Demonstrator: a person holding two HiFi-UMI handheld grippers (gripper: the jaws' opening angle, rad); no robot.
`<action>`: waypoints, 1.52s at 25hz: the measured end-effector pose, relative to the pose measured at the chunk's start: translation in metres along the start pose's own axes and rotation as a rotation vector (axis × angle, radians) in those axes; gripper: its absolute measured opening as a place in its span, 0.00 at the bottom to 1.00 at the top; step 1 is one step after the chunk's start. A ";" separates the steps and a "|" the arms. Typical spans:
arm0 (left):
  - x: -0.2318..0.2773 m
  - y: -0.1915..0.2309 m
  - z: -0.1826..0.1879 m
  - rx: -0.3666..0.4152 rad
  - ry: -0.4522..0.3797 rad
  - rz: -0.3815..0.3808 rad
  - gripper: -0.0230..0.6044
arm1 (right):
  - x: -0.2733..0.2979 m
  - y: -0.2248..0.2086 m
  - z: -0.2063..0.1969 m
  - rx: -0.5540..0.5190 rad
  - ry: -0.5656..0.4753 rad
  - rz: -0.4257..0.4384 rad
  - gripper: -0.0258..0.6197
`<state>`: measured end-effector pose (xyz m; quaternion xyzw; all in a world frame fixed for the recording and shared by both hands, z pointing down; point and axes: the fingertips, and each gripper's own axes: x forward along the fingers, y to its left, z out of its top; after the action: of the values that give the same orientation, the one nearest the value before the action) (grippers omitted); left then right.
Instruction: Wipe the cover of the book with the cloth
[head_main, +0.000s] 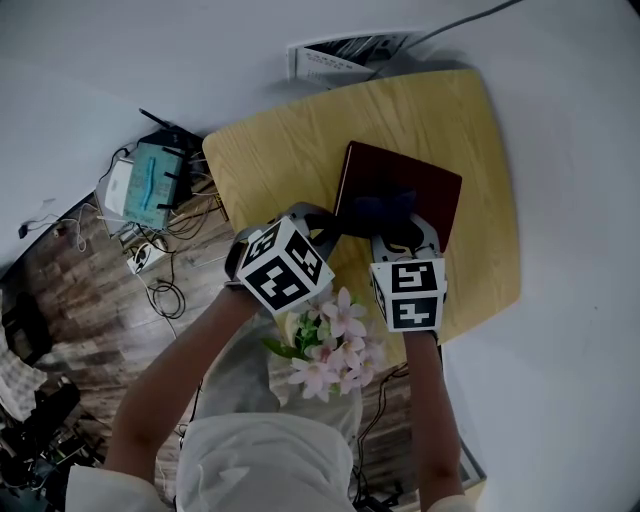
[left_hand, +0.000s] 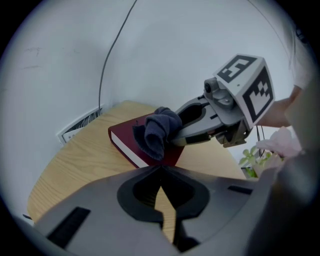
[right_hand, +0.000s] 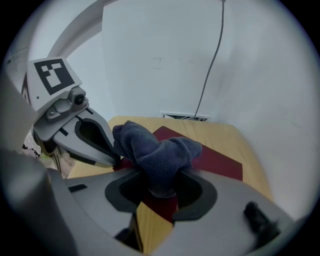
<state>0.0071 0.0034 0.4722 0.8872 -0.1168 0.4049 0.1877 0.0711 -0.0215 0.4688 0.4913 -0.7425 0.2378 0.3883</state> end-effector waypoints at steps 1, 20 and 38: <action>0.000 0.000 0.000 0.006 0.003 0.001 0.05 | 0.002 -0.003 0.002 -0.003 0.000 -0.003 0.27; 0.001 0.001 0.000 0.031 0.025 0.018 0.05 | 0.039 -0.051 0.045 -0.027 -0.012 -0.067 0.27; -0.002 0.000 0.002 0.020 -0.008 0.032 0.05 | 0.009 -0.065 0.037 -0.069 -0.050 -0.164 0.28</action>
<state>0.0069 0.0027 0.4698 0.8887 -0.1276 0.4054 0.1717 0.1157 -0.0797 0.4527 0.5427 -0.7168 0.1671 0.4047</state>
